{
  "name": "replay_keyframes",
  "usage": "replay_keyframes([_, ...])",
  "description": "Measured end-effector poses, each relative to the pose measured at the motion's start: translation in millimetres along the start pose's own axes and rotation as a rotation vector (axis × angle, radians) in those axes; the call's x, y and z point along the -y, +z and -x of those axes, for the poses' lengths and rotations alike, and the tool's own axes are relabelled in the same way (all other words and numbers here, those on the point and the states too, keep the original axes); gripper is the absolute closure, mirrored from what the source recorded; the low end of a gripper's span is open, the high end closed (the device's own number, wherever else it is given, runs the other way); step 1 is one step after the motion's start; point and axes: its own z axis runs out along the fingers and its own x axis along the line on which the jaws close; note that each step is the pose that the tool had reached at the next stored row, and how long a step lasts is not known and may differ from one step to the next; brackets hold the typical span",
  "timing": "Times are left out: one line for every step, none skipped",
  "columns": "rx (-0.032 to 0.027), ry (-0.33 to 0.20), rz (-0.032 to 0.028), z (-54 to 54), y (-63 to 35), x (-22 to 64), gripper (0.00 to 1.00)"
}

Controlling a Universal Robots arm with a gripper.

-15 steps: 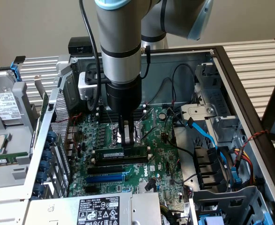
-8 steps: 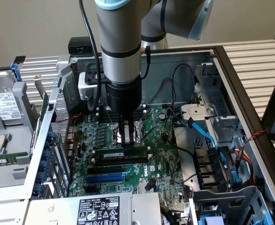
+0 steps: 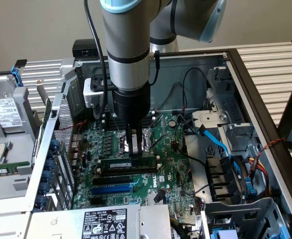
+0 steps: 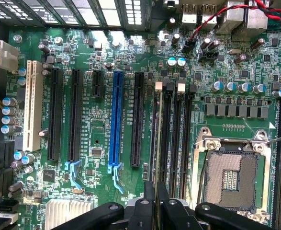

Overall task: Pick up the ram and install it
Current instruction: 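Insert the ram into the slot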

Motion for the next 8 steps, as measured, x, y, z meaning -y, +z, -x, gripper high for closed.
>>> replay_keyframes([0.0001,0.000,0.0000,0.0,0.1,0.0,0.86])
replay_keyframes([0.0002,0.000,-0.0001,0.0,0.1,0.0,0.86])
replay_keyframes([0.0003,0.000,-0.0001,0.0,0.1,0.0,0.86])
replay_keyframes([0.0003,0.000,-0.0001,0.1,0.1,0.0,0.86])
replay_keyframes([0.0003,0.000,-0.0001,0.1,0.0,0.1,0.86])
replay_keyframes([0.0003,0.000,-0.0001,0.1,-0.4,0.3,0.86])
replay_keyframes([0.0005,0.000,-0.0002,0.0,-1.8,0.7,0.86])
replay_keyframes([0.0004,0.000,-0.0003,0.0,-3.3,1.0,0.86])
